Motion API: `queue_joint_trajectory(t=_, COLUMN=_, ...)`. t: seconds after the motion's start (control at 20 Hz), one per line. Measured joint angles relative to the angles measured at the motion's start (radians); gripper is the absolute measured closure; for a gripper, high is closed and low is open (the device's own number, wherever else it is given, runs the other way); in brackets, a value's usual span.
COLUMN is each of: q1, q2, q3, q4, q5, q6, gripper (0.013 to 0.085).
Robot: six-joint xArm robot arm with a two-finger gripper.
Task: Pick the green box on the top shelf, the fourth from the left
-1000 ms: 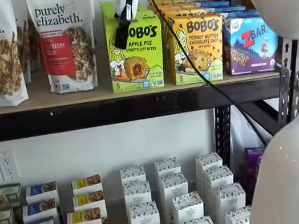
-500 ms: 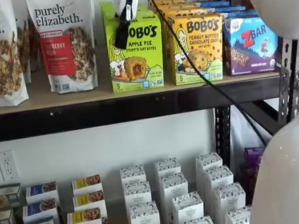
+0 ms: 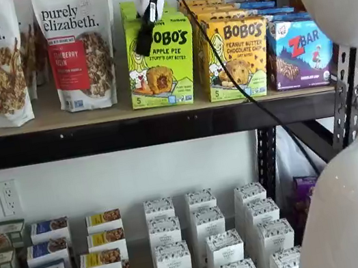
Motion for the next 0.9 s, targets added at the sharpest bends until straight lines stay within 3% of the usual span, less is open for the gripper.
queue_joint_trajectory(t=0.3, q1=0.001, q2=-0.01, q3=-0.015, q4=0.0, q5=0.05, q6=0.005, gripper=0.073)
queue_joint_trajectory(t=0.65, q1=-0.007, q2=-0.012, q3=-0.063, q4=0.009, q5=0.179, q6=0.005, gripper=0.073)
queue_joint_trajectory(t=0.9, q1=-0.012, q2=-0.056, q3=-0.043, q4=0.01, q5=0.199, q6=0.005, gripper=0.073)
